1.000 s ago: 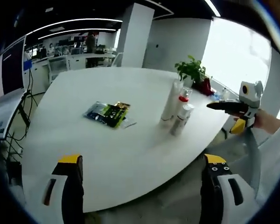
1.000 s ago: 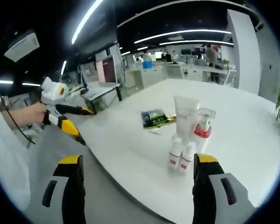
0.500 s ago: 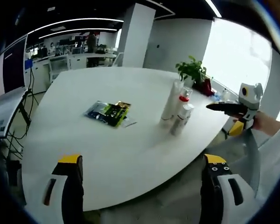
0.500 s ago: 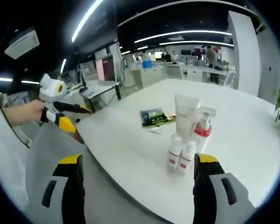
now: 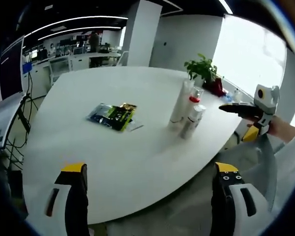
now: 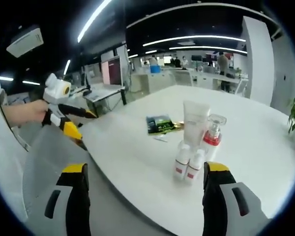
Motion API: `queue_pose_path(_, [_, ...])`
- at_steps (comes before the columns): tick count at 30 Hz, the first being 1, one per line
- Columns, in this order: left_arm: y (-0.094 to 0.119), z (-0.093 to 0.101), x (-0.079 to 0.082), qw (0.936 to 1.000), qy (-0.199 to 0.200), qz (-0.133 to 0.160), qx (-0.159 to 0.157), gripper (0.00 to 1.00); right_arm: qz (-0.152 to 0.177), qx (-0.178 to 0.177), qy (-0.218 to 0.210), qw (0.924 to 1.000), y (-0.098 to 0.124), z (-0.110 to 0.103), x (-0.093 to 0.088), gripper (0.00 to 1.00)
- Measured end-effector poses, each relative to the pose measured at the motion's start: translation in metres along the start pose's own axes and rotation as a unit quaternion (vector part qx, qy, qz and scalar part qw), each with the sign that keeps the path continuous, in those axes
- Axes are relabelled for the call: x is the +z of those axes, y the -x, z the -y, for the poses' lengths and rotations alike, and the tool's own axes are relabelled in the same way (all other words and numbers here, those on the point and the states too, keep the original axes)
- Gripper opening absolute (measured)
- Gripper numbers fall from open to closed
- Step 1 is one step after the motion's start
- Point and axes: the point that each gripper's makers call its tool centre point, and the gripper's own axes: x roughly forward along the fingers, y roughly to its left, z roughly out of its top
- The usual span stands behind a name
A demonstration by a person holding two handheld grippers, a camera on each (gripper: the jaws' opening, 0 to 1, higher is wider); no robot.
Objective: Arrange the skincare products in the storage area until every visible bottle or jar stands upright without overlapping.
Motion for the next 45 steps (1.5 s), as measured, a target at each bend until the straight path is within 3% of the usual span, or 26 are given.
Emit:
queue_pose_path(8, [-0.011,-0.006,0.005,1.0000,0.000,-0.003,0.001,0.98,-0.002,0.001,-0.007,1.0000,0.000,-0.001,-0.001,0.95])
queue_pose_path(13, [-0.021,-0.006,0.005,0.9996,-0.018,-0.024,0.003,0.97,-0.002,-0.003,-0.011,0.9999,0.000,0.002,-0.001,0.95])
queue_pose_path(23, [-0.043,-0.013,0.013,0.9989,-0.027,-0.038,-0.003,0.95,-0.005,-0.010,-0.021,0.9997,0.000,0.007,-0.003,0.95])
queue_pose_path(35, [-0.069,-0.036,0.020,0.9908,-0.099,-0.092,-0.012,0.94,-0.013,-0.023,-0.041,0.9988,-0.002,0.015,-0.008,0.95])
queue_pose_path(45, [-0.111,-0.063,0.032,0.9834,-0.132,-0.121,-0.027,0.95,-0.021,-0.041,-0.057,0.9973,-0.002,0.024,-0.013,0.95])
